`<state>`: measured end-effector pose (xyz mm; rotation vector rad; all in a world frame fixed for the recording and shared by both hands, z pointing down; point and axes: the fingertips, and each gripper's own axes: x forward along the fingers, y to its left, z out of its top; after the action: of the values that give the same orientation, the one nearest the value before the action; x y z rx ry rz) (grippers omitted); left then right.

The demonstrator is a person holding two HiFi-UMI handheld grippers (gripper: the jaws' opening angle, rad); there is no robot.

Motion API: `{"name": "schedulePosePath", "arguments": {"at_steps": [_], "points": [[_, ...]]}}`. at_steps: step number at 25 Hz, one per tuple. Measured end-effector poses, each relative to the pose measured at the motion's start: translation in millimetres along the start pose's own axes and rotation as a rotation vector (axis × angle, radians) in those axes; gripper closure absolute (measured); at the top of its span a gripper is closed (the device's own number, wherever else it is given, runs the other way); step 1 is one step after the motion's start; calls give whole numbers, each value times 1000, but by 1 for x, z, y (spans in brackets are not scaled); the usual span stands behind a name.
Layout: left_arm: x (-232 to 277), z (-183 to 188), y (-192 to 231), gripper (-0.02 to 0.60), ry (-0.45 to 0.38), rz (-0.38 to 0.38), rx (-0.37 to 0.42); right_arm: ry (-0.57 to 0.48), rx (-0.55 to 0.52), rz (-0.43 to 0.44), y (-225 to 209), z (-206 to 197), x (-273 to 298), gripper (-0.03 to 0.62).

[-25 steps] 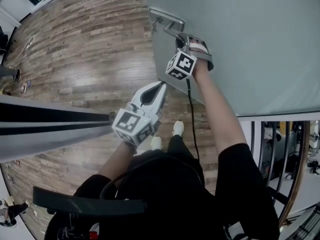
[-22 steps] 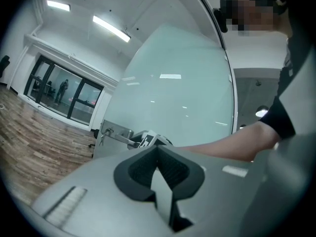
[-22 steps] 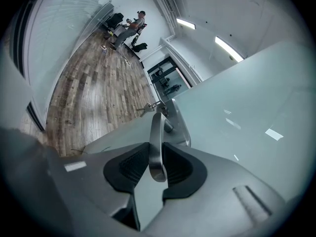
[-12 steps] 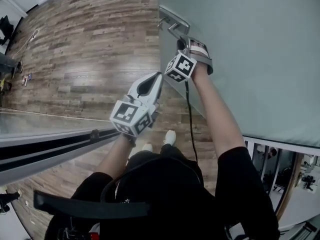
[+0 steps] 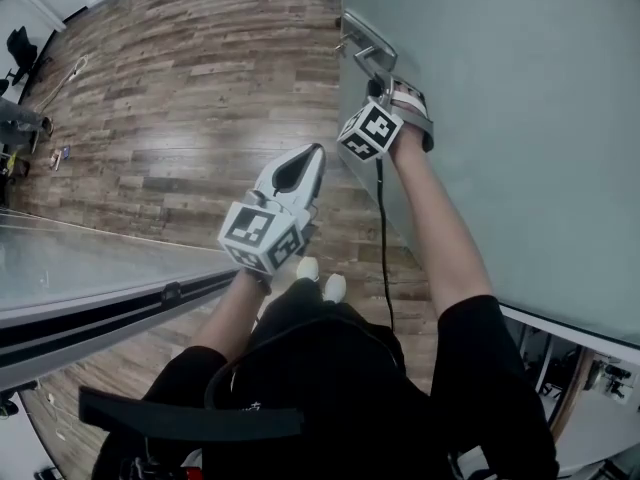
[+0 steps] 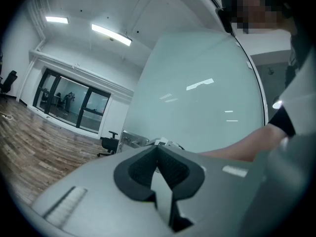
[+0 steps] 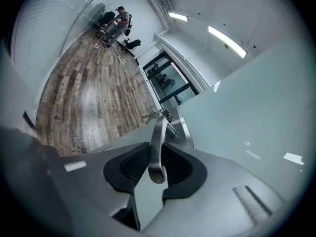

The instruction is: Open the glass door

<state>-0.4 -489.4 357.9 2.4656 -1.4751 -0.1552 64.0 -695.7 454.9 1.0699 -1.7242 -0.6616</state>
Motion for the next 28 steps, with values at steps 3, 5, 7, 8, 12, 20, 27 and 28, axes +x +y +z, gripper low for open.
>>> {"name": "schedulePosePath", "arguments": {"at_steps": [3,5,7,8,12,20,27,28], "points": [[19,-1,4,580,0,-11,1,7,29,7,-9,-10,14,503],[33,-1,6,580,0,-26,-2,20,44,5,-17,-19,21,503],[46,-3,7,580,2,-51,-8,35,51,-1,-23,-27,26,503],[53,-3,8,580,3,-66,-10,42,56,-6,-27,-31,27,503],[87,2,10,580,2,-129,-13,75,97,-5,-41,-48,39,505],[140,8,15,580,16,-242,-29,133,133,-51,-67,-82,54,503],[171,8,13,580,30,-308,-53,175,150,-79,-97,-118,65,503],[175,8,13,580,36,-312,-54,184,153,-81,-101,-123,68,503]]}}
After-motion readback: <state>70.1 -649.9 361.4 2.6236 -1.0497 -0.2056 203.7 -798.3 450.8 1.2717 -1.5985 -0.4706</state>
